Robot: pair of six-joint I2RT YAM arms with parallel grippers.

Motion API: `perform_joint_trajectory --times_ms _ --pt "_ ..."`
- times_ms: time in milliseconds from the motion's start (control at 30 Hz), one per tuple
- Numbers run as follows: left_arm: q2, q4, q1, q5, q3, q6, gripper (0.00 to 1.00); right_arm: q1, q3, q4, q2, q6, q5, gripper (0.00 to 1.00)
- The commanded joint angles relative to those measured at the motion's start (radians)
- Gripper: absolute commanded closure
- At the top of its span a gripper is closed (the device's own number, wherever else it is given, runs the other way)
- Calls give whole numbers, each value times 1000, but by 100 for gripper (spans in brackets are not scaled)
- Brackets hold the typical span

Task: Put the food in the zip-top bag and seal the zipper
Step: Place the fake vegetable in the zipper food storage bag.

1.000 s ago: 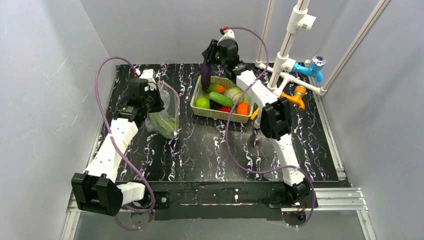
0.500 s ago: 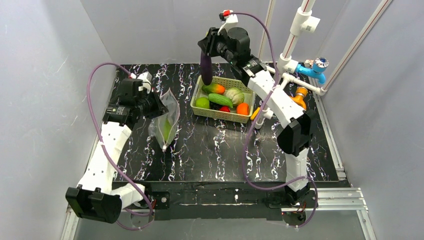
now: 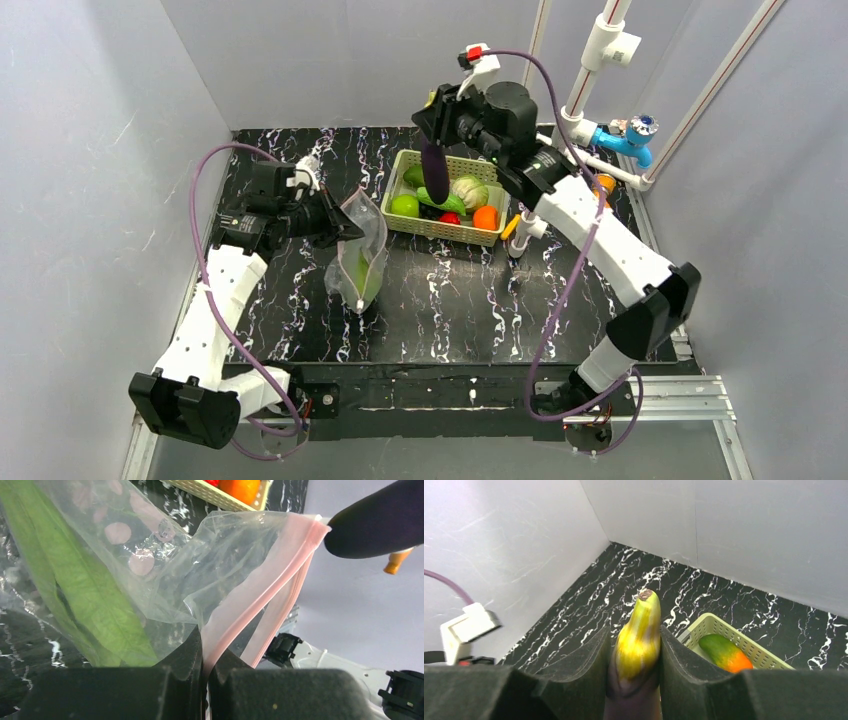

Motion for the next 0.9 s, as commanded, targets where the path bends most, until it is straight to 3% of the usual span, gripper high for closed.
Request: perform_joint_trajectory --times_ms 0,467,867 --pt "13 36 -88 22 26 -57 100 -5 -46 37 -158 0 -12 99" --pt "-15 143 -188 -33 -72 -131 100 3 -319 165 -454 115 -187 99" --pt "-32 120 -189 -56 -56 -110 100 84 -287 204 -425 112 -247 99"
